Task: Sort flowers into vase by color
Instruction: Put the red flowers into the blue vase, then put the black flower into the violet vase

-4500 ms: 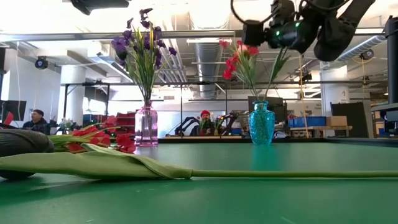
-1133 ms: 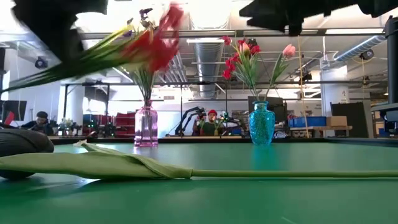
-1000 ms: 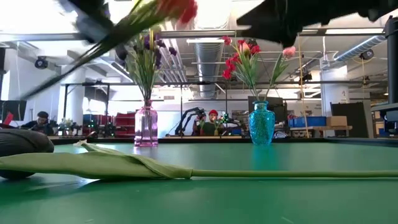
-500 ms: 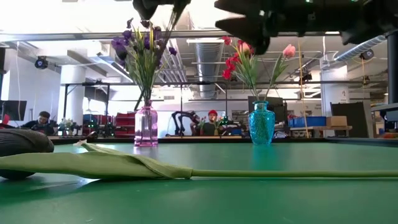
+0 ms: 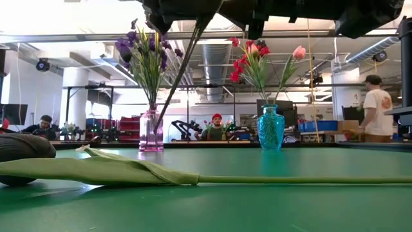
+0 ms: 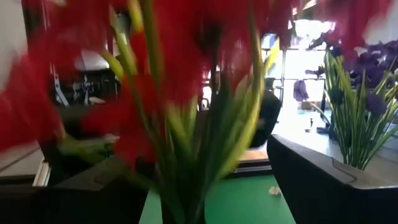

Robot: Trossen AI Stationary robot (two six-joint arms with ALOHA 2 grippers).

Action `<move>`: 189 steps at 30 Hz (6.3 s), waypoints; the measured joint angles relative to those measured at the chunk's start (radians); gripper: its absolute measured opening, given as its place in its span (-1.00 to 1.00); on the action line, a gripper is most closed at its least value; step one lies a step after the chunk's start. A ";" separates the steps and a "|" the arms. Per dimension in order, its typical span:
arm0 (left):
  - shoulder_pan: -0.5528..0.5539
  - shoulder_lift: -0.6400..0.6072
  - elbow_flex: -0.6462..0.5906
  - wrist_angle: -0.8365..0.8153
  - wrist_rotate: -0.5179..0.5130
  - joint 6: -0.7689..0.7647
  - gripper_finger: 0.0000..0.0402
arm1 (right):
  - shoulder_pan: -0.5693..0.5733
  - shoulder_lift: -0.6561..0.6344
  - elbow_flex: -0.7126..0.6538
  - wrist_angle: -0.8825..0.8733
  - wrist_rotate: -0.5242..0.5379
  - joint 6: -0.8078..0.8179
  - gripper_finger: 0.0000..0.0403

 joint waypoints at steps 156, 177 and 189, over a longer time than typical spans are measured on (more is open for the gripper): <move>0.048 -0.098 0.017 -0.319 0.018 0.197 -0.36 | -0.613 -0.577 0.309 -1.465 0.308 0.328 0.83; 0.047 -0.095 0.010 -0.321 0.018 0.133 -0.36 | -0.613 -0.577 0.508 -1.880 0.274 0.488 0.83; 0.028 -0.094 0.010 -0.362 0.020 -0.103 -0.36 | -0.612 -0.580 0.709 -2.020 0.084 0.496 0.83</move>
